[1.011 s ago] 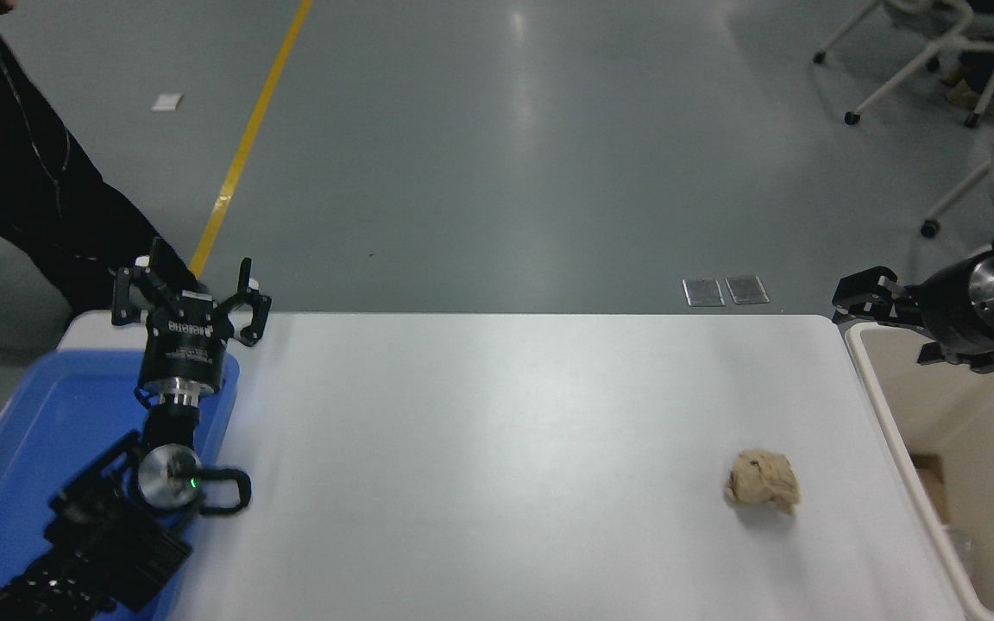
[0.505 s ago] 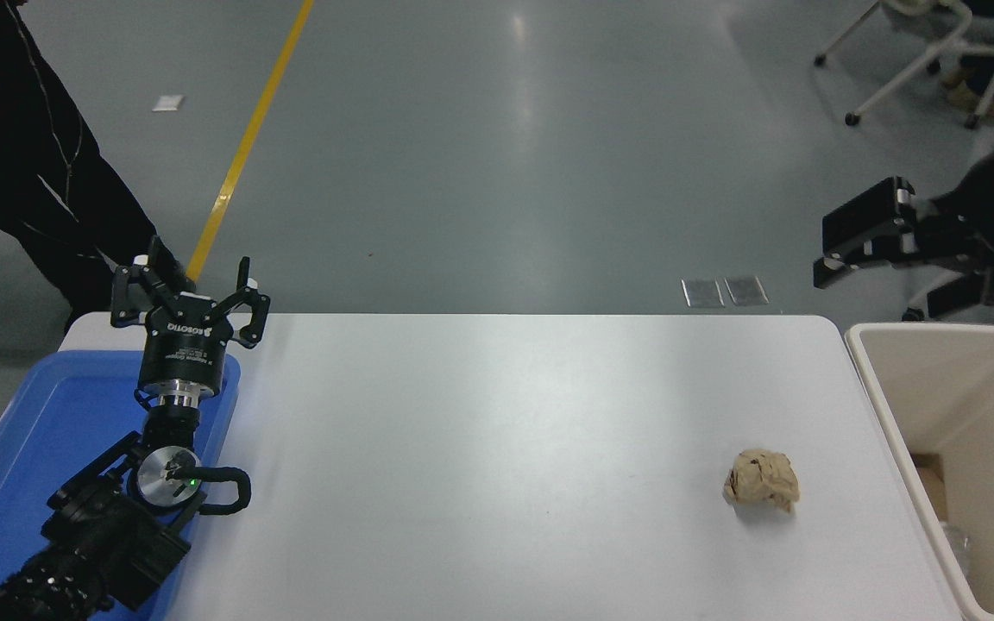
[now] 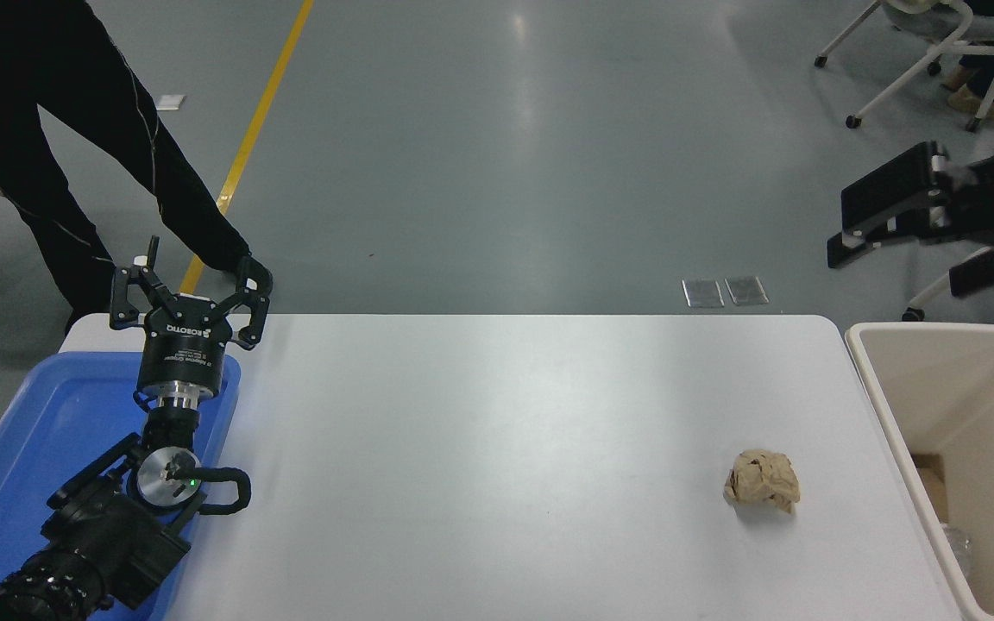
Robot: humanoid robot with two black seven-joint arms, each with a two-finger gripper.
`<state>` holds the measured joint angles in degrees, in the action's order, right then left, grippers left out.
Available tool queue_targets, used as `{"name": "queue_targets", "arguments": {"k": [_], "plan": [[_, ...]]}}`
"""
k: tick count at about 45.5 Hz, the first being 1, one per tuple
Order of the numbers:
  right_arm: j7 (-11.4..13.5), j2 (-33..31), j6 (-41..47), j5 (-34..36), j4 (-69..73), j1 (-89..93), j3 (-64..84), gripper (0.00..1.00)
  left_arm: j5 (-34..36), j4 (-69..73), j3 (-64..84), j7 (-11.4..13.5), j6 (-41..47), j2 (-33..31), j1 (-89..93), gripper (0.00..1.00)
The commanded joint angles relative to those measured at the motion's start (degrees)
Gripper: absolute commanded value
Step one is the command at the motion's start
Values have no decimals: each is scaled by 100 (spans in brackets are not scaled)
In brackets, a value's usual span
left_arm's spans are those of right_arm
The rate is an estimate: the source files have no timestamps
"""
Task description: Pick up paper ball place in dustbin
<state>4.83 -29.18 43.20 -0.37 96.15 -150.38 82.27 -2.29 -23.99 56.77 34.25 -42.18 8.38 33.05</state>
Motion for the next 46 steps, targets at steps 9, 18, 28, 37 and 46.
{"name": "queue_targets", "arguments": {"k": [9,18,28,37,46], "plan": [[9,-105,-2499,845,-1283,4137,-553,100,0,0,0,-6,-9,-3,9,99],[9,-52,-3089,995,-1705,5580,-1353,100,0,0,0,-6,-9,-3,9,99],[9,-35,-3362,1056,-2311,6679,-2179,100,0,0,0,-6,-9,-3,9,99],[9,-26,-3581,1584,-2461,7066,-2602,100,0,0,0,-6,0,-3,9,99],[9,70,-4029,1601,-2628,7285,-2655,100,0,0,-8,-6,-1,-3,9,99]]}}
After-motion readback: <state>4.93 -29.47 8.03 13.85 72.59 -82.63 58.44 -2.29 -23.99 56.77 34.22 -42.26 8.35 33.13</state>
